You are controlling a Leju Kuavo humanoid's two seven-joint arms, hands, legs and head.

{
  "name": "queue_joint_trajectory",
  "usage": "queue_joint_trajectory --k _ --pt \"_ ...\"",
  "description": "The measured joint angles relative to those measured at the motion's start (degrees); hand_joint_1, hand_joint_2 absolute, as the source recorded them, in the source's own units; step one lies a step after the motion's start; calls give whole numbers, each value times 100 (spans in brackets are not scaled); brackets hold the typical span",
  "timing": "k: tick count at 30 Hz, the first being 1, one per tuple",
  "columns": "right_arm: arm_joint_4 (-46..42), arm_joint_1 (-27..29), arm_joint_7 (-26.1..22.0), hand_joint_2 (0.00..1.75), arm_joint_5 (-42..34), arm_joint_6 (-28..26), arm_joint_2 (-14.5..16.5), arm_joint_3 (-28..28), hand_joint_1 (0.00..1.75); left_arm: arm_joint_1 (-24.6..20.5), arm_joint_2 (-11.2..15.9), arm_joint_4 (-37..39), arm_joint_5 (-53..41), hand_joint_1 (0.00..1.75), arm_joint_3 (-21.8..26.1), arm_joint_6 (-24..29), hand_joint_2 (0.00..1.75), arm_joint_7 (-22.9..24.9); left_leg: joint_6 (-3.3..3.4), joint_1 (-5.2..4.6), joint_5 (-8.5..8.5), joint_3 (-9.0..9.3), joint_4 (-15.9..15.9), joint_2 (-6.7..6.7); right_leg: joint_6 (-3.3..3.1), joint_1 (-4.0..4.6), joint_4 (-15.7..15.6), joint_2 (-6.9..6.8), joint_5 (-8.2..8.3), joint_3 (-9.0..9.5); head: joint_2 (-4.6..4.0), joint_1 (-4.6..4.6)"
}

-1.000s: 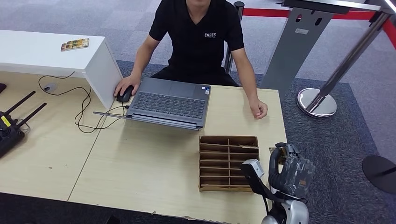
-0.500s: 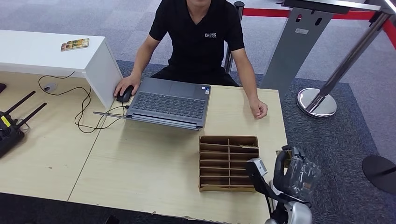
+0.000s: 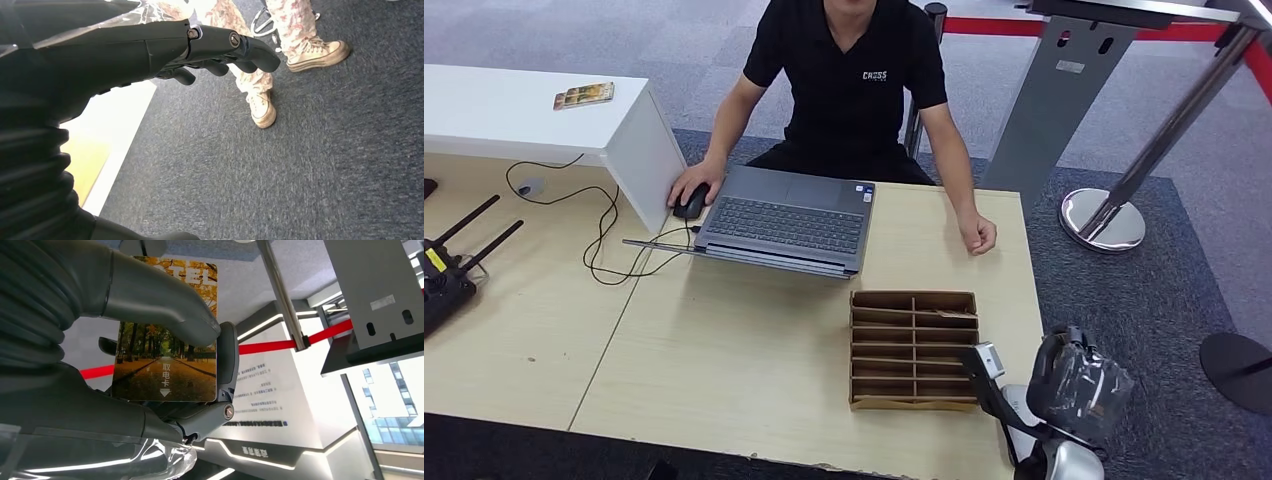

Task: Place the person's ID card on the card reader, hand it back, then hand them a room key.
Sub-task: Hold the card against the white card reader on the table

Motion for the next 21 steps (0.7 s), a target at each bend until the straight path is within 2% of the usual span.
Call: queue_joint_trajectory --k 5,21 --pt "240 24 9 175 -25 1 -152 68 175 0 -11 1 -47 0 56 0 175 27 0 1 0 0 0 1 -1 0 0 0 0 -1 0 1" --pt "702 22 11 175 -284 1 -273 379 175 -1 -43 0 -64 0 132 0 175 39 0 0 0 -1 0 0 0 0 1 0 0 -1 0 1"
